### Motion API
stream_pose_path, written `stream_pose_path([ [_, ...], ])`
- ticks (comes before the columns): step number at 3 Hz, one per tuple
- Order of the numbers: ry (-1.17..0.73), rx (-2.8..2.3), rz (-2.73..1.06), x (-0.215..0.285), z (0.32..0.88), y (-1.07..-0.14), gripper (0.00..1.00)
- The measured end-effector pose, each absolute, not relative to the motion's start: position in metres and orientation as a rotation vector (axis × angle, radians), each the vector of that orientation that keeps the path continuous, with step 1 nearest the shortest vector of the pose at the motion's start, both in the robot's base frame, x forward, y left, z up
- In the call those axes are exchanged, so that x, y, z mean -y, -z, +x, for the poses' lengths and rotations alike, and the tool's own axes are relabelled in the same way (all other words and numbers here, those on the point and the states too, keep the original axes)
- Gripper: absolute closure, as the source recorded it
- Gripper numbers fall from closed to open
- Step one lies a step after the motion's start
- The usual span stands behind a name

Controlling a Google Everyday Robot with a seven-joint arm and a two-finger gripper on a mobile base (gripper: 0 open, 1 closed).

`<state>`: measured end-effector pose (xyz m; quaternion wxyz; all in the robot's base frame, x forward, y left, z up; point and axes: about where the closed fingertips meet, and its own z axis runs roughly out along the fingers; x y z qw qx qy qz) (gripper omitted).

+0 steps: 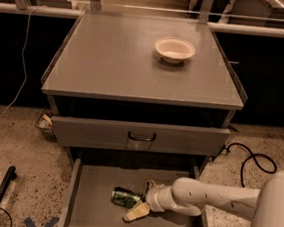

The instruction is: Pick green can from middle drawer and place on counter

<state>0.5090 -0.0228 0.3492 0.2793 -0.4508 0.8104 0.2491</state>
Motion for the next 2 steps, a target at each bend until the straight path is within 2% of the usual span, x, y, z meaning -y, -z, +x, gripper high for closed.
stream_pose_path([
  [1,-0.67,-2.175,-1.207,0.022,0.5074,-0.3479,0.14],
  [2,-0.67,-2.175,-1.207,0.0219,0.5074,-0.3479,0.38],
])
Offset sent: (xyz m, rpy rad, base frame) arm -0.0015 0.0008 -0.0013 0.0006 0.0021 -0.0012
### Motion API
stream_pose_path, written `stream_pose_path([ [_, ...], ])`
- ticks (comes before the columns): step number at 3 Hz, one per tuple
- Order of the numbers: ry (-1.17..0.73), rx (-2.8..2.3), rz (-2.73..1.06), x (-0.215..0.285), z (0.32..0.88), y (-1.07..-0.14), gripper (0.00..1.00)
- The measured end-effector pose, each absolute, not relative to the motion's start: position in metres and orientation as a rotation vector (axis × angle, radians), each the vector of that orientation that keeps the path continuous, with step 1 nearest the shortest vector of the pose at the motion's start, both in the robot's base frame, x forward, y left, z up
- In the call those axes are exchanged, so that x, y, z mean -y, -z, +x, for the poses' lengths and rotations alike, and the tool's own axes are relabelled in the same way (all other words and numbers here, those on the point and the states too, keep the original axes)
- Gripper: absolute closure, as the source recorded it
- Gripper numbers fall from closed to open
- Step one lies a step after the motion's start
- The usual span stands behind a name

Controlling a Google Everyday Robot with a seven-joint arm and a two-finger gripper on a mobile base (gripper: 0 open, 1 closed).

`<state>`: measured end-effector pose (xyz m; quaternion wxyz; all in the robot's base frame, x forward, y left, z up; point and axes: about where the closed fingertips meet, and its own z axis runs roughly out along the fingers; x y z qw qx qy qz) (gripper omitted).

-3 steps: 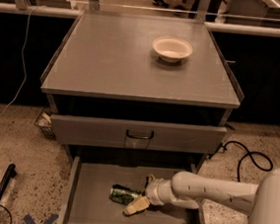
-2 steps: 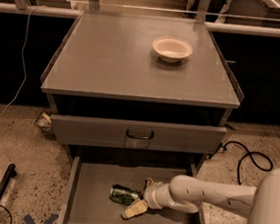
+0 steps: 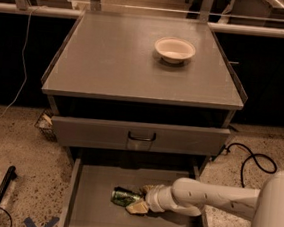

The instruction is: Pick green can from middle drawer and place on counter

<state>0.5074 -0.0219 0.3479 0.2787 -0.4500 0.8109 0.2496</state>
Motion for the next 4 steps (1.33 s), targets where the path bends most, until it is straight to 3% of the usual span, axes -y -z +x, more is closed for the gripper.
stream_pose_path([
  [2,-0.67,-2.175,-1.207,0.022,0.507,-0.348,0.83],
  [3,-0.67,-2.175,-1.208,0.022,0.507,-0.348,1.0],
  [4,-0.682,-2.171,-1.223,0.022,0.505,-0.358,1.0],
])
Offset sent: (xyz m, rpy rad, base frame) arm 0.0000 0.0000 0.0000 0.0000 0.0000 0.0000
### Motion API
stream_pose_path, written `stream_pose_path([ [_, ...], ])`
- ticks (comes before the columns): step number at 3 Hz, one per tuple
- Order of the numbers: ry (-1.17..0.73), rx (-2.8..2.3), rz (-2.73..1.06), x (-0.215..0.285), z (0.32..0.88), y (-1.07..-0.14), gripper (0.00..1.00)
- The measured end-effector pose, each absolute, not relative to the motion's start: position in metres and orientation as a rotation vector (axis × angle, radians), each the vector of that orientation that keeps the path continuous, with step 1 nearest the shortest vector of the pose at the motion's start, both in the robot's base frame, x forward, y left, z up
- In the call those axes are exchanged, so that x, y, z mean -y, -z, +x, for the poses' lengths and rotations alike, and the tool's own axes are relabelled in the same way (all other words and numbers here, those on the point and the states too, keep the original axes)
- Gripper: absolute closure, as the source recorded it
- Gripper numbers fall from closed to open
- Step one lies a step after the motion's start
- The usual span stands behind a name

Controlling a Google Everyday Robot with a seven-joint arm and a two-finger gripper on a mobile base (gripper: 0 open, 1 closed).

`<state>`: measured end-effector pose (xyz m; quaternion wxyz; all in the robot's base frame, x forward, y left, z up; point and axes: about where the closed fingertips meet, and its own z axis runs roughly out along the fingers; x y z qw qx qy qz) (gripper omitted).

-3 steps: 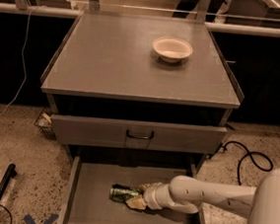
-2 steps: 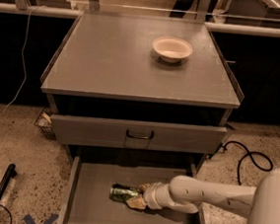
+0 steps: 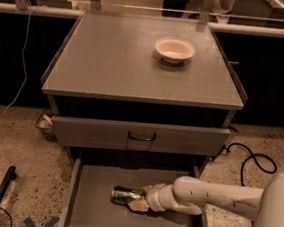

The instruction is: Pick green can from middle drawer and place on counter

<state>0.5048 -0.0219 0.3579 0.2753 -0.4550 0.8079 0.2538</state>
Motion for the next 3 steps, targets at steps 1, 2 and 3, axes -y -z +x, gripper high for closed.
stream_pose_path([
  [1,-0.694,-2.133,-1.241,0.024,0.494,-0.388,1.0],
  [2,-0.681,-2.056,-1.26,0.033,0.481,-0.439,1.0],
  [3,-0.629,-1.998,-1.275,0.048,0.473,-0.494,1.0],
])
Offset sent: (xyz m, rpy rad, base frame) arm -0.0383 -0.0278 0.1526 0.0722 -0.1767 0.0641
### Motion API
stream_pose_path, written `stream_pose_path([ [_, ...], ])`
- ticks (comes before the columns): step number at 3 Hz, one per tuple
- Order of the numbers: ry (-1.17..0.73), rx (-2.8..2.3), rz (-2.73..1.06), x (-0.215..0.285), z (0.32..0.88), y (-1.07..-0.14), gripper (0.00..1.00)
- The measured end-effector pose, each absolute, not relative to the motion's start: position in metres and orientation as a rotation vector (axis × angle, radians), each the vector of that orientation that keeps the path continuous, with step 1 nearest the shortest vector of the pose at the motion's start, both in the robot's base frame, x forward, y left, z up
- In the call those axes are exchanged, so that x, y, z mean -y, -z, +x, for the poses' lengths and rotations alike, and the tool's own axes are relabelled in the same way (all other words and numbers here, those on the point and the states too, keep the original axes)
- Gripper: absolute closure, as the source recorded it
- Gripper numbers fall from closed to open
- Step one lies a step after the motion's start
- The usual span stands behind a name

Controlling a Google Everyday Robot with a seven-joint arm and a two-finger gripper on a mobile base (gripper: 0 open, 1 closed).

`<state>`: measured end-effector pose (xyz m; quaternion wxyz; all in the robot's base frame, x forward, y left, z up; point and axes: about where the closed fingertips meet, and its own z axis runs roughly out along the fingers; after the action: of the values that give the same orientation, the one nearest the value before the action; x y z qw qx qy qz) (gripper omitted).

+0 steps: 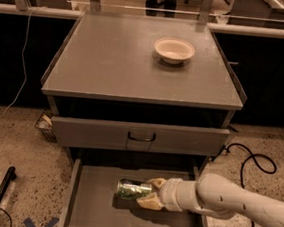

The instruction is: Pick green can from middle drawer and place on counter

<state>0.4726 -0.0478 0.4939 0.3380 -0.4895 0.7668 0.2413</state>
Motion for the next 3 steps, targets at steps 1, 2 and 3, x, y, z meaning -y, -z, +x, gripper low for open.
stream_pose_path([
  [1,-0.552,-1.925,-1.323,0.069,0.477,-0.586,1.0],
  [2,-0.525,-1.888,-1.381,0.077,0.479,-0.646,1.0],
  [3,-0.499,-1.852,-1.417,0.084,0.49,-0.725,1.0],
])
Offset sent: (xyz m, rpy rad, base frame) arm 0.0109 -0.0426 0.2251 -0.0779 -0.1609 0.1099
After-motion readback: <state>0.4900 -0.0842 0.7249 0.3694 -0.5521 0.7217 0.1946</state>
